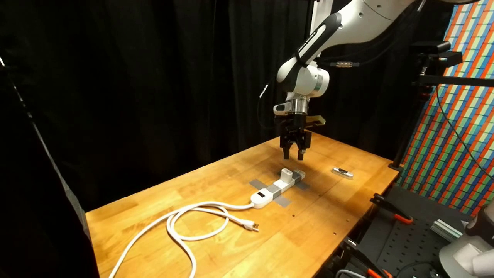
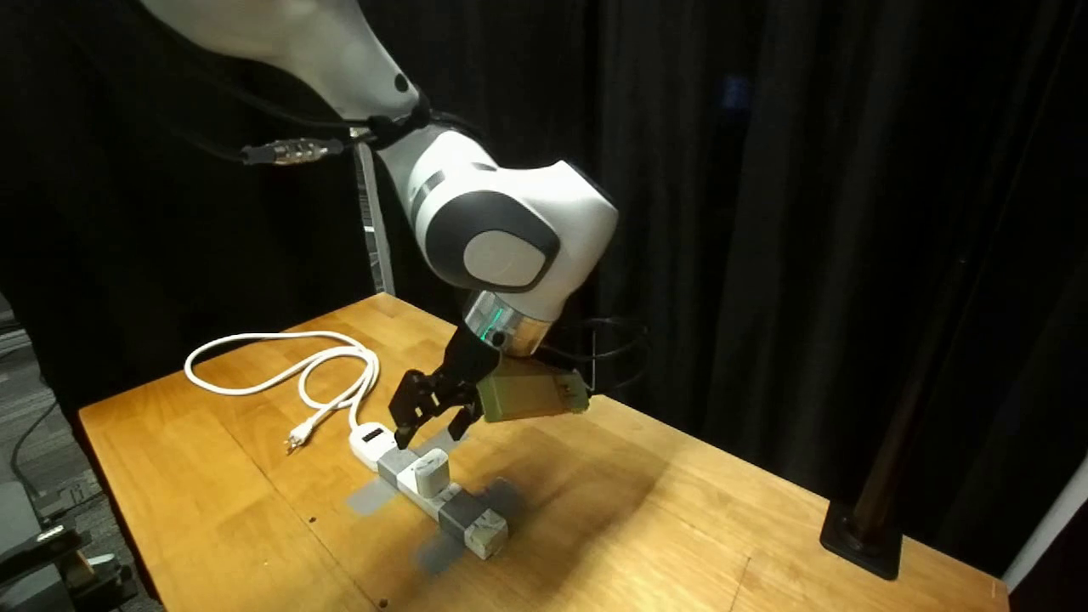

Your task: Plug the charger head into the adapter

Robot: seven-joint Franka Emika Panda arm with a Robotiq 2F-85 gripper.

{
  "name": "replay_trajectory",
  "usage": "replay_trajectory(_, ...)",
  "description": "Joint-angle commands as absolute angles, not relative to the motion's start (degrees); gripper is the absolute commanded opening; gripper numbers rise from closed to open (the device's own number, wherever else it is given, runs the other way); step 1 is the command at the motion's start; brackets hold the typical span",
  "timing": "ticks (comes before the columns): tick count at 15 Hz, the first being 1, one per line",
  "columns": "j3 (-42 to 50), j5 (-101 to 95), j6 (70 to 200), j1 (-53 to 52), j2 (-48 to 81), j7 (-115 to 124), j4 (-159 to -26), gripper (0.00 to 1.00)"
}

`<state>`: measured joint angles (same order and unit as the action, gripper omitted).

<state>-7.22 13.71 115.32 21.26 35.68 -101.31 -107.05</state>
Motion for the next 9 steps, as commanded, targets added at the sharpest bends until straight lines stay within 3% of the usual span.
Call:
replay_trajectory(1, -5.6, 18.5, 104.3, 23.3, 36.6, -105.2, -99.6, 1.00)
replay_trajectory(9, -0.8, 26.2, 89.1, 26.4, 43.6, -101.9, -83.5, 1.00)
